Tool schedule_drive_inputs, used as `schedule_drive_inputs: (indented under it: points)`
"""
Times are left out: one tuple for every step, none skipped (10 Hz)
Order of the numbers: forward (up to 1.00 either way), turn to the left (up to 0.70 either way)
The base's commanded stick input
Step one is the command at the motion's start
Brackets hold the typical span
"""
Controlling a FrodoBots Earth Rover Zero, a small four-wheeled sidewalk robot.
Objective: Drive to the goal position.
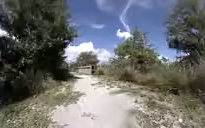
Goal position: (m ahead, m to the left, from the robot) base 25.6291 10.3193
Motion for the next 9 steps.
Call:
schedule_drive_inputs:
  points:
    - [0.84, 0.0]
    - [0.84, 0.0]
    - [0.84, 0.0]
    - [0.84, 0.0]
    - [0.84, 0.0]
    - [0.84, 0.0]
    - [0.84, 0.0]
    - [0.84, 0.0]
    - [0.84, 0.0]
